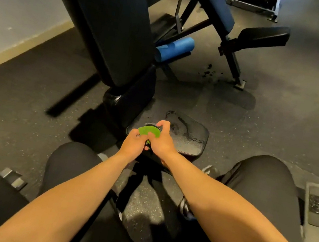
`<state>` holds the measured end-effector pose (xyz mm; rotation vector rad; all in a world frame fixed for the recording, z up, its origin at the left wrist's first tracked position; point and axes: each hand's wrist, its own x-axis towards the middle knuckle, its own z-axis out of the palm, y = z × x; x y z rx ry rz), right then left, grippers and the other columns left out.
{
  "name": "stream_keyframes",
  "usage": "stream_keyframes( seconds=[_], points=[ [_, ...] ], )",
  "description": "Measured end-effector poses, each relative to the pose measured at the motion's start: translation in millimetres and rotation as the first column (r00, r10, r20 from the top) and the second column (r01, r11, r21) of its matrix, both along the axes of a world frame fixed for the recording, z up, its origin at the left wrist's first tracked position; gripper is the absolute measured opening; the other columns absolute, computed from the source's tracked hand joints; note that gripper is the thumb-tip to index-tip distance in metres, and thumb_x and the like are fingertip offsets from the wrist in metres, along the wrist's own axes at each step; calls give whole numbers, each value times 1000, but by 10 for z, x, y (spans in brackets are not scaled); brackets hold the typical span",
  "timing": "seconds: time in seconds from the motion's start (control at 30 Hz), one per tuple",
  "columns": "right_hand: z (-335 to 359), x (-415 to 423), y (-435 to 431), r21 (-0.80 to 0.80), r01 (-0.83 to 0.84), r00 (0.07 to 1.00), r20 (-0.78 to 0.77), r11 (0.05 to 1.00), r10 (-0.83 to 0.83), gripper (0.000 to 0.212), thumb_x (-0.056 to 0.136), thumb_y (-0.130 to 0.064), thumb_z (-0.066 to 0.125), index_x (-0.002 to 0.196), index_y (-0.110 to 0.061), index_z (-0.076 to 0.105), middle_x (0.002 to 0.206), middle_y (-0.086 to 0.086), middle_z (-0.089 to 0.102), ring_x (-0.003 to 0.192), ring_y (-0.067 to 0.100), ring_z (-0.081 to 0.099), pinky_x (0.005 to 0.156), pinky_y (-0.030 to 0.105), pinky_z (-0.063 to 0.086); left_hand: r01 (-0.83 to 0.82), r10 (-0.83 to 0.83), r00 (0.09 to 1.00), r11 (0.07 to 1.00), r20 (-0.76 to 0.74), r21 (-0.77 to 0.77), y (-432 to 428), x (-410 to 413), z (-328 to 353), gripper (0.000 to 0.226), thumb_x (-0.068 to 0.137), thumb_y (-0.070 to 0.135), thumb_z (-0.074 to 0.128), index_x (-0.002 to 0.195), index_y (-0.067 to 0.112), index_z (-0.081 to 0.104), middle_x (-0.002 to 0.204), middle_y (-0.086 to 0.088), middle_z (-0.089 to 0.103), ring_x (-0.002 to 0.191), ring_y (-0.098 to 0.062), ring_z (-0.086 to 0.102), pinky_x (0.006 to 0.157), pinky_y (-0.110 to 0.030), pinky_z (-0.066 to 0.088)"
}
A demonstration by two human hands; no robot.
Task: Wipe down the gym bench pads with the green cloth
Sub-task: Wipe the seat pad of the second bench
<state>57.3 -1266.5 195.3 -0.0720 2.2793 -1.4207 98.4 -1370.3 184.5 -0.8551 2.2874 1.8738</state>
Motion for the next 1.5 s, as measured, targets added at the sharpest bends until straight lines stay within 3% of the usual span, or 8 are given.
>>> stream_keyframes(
  seconds=[0.2, 0.37, 0.53, 0.73, 0.87, 1.07, 1.37, 1.5],
  points=[
    [-264, -260, -55, 132, -74, 986, -138, 989, 92, 24, 97, -13, 51, 118, -25, 51, 103, 6, 64, 88, 25, 59, 72, 30, 47, 82, -60, 991, 981, 123, -176, -66, -181, -140, 10, 99, 19, 51, 92, 18, 58, 89, -5, 62, 81, -20, 56, 70, -34, 40],
    [-527, -600, -309, 208, -81, 975, -186, 975, 121, 43, 94, -13, 55, 134, -27, 49, 131, 11, 45, 111, 31, 54, 100, 41, 45, 114, -70, 987, 941, 147, -317, -283, -413, -263, 24, 98, 12, 51, 114, 8, 68, 110, -12, 69, 107, -32, 62, 75, -30, 38],
    [-768, -976, -553, 347, -122, 938, -265, 930, 222, 49, 96, -11, 53, 143, -19, 42, 138, 7, 28, 112, 33, 49, 94, 40, 46, 197, -108, 964, 904, 241, -381, -539, -656, -420, 50, 102, 11, 47, 151, 6, 40, 156, -10, 41, 144, -25, 37, 114, -30, 27],
    [-1093, -1197, -703, 498, -366, 717, -387, 786, 579, 36, 90, -17, 59, 124, -25, 67, 132, 12, 51, 108, 40, 48, 89, 50, 47, 208, -154, 977, 820, 145, -532, -552, -766, -768, 36, 90, 1, 55, 124, 8, 60, 116, -10, 65, 108, -31, 60, 72, -24, 32],
    [-1197, -1392, -610, 608, -383, 614, -394, 695, 684, 39, 96, -20, 58, 133, -29, 63, 150, 13, 43, 138, 36, 36, 109, 43, 33, 290, -194, 956, 719, 218, -632, -527, -791, -898, 52, 90, 16, 62, 140, 14, 48, 133, -4, 56, 120, -29, 51, 96, -42, 47],
    [-1205, -1606, -544, 765, -252, 484, -430, 592, 762, 41, 86, -14, 63, 125, -24, 67, 142, 10, 51, 125, 33, 48, 96, 44, 41, 385, -213, 920, 644, 328, -662, -503, -813, -919, 55, 99, 29, 56, 148, 13, 38, 157, -4, 33, 136, -27, 33, 110, -40, 36],
    [-1068, -2354, -539, 787, -187, 793, -233, 588, 563, 65, 95, -23, 52, 155, -26, 28, 161, 9, 20, 138, 40, 27, 107, 50, 34, 359, -220, 931, 683, 290, -636, -466, -780, -1002, 60, 105, 28, 45, 158, 12, 22, 166, -6, 15, 145, -24, 19, 118, -29, 18],
    [-1014, -2263, -752, 732, -188, 810, -261, 655, 525, 52, 94, -19, 52, 146, -22, 46, 155, 7, 32, 132, 38, 32, 105, 46, 37, 356, -221, 932, 707, 288, -611, -505, -775, -1026, 59, 106, 28, 44, 158, 15, 21, 168, -2, 11, 147, -21, 15, 117, -30, 22]
  ],
)
